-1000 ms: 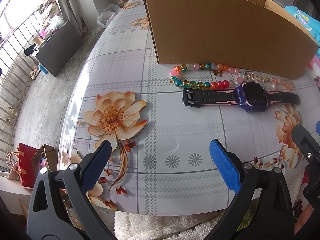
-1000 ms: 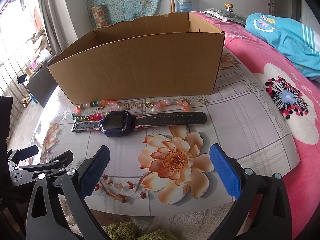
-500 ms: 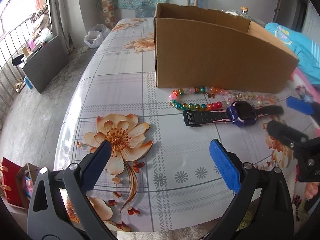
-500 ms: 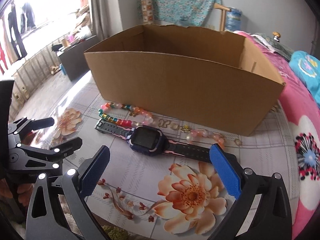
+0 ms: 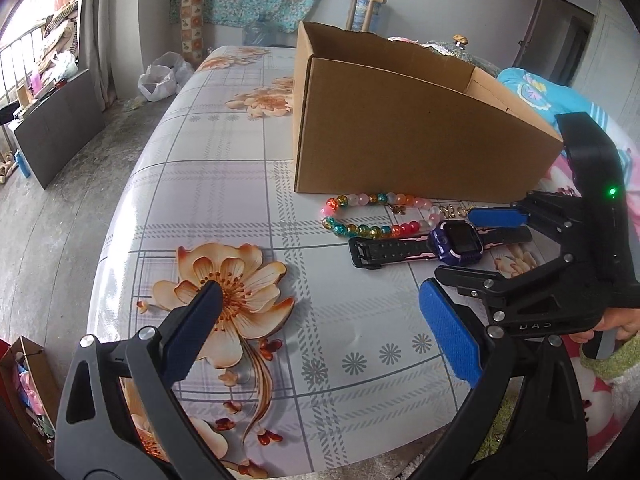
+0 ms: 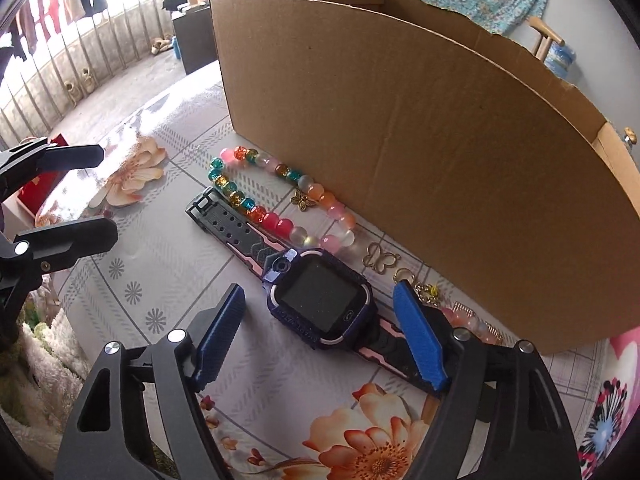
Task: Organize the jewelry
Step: 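Lower the right gripper onto the purple smartwatch face and close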
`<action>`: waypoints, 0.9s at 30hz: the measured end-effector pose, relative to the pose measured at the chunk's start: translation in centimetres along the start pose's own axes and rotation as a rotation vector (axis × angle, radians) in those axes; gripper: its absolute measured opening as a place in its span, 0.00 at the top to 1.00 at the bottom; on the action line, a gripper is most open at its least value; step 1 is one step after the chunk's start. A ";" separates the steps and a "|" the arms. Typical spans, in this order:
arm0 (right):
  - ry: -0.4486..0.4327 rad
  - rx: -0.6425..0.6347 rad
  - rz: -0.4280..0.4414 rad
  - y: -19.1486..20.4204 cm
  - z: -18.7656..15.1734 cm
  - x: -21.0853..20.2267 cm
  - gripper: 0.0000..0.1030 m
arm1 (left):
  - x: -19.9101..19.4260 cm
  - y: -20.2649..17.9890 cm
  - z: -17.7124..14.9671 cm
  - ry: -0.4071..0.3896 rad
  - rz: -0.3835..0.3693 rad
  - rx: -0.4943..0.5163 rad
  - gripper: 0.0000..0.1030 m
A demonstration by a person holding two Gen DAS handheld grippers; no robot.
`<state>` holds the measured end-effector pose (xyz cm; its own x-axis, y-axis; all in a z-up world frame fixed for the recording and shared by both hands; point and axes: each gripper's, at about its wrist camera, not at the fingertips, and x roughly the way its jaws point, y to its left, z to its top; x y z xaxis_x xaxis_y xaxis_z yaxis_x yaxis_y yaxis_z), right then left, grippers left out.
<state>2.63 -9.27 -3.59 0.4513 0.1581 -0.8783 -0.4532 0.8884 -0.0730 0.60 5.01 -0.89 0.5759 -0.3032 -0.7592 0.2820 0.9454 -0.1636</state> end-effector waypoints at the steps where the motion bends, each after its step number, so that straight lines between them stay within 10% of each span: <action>1: 0.006 0.000 0.011 -0.1 0.1 -0.1 0.39 | -0.1 0.0 -0.1 -0.004 -0.016 -0.002 0.08; 6: 0.023 -0.006 0.002 0.1 1.0 -0.4 0.48 | -0.4 0.1 -0.4 -0.032 -0.092 -0.023 0.09; 11: 0.013 0.012 0.021 0.7 0.6 -0.9 0.48 | -0.1 0.0 -0.6 -0.010 -0.164 -0.038 0.42; 17: -0.015 0.043 0.058 1.0 -0.6 -2.0 0.48 | 1.9 0.7 -0.4 0.080 -0.296 -0.153 0.58; 27: -0.079 0.080 0.095 1.1 -3.7 -3.5 0.50 | 4.0 2.8 -0.3 0.155 -0.415 -0.364 0.63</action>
<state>-2.33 -10.50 -2.34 0.4699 0.2743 -0.8390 -0.4360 0.8986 0.0496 3.42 6.51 -4.60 0.3465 -0.6623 -0.6643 0.1620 0.7397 -0.6531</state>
